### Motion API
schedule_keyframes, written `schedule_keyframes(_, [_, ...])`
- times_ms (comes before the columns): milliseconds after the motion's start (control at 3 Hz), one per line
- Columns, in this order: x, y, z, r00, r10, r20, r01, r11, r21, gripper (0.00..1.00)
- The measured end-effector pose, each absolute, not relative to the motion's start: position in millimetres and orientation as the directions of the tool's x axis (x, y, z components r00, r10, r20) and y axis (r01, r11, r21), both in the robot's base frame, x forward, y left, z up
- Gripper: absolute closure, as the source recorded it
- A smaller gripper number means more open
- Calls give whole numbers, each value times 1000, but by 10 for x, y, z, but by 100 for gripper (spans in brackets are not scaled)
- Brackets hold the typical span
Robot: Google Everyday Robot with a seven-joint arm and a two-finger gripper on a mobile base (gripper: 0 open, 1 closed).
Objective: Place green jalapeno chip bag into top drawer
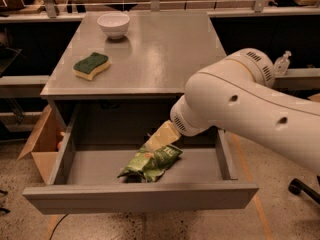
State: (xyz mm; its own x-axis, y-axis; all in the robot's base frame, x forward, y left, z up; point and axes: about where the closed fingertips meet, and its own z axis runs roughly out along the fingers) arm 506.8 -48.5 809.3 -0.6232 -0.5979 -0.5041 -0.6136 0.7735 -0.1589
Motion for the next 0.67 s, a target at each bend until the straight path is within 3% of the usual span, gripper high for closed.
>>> schedule_keyframes(667, [5251, -1413, 8551, -702, -456, -547, -479, 871, -113, 0])
